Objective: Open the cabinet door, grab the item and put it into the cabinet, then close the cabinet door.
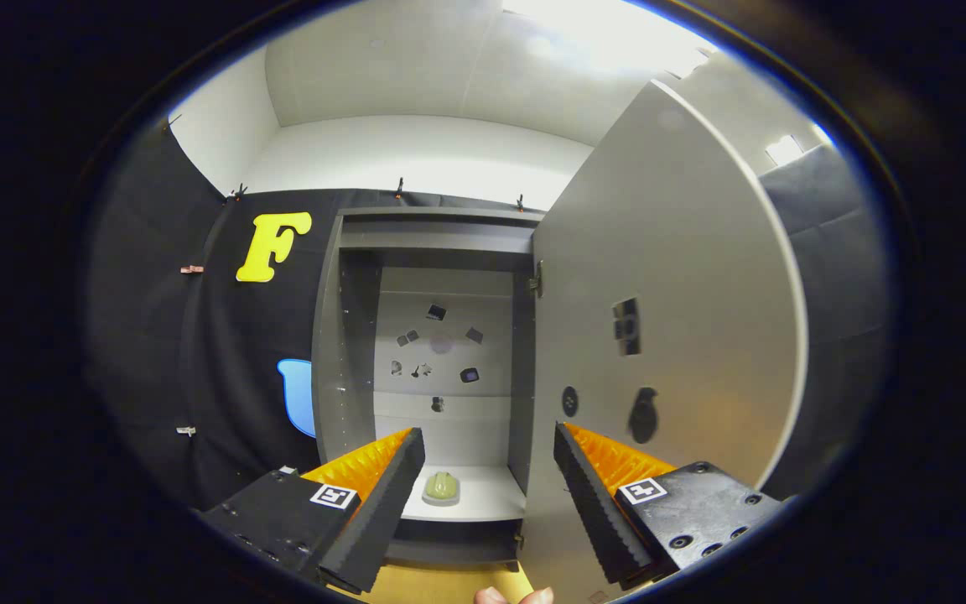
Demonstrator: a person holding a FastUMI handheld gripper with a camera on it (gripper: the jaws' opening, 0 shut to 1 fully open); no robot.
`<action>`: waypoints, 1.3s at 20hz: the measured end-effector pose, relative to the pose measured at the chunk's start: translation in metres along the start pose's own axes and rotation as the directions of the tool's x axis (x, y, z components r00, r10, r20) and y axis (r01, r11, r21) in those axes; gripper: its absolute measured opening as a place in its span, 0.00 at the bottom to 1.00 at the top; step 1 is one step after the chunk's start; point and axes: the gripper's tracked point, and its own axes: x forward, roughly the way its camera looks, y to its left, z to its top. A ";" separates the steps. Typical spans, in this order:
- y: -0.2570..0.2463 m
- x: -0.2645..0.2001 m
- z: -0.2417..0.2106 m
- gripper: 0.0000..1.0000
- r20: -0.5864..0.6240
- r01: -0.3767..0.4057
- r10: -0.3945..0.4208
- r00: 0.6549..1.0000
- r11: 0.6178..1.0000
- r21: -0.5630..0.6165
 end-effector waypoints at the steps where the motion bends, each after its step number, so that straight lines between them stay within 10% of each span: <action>1: -0.010 -0.011 0.004 0.97 0.010 0.011 -0.011 1.000 1.000 -0.012; 13: -0.125 -0.106 0.008 0.97 0.000 0.111 -0.111 0.994 0.993 -0.051; 19: -0.192 -0.087 -0.012 0.97 -0.051 0.302 -0.310 0.949 0.945 -0.123; 26: -0.238 -0.046 -0.061 0.98 -0.137 0.326 -0.350 0.927 0.930 -0.172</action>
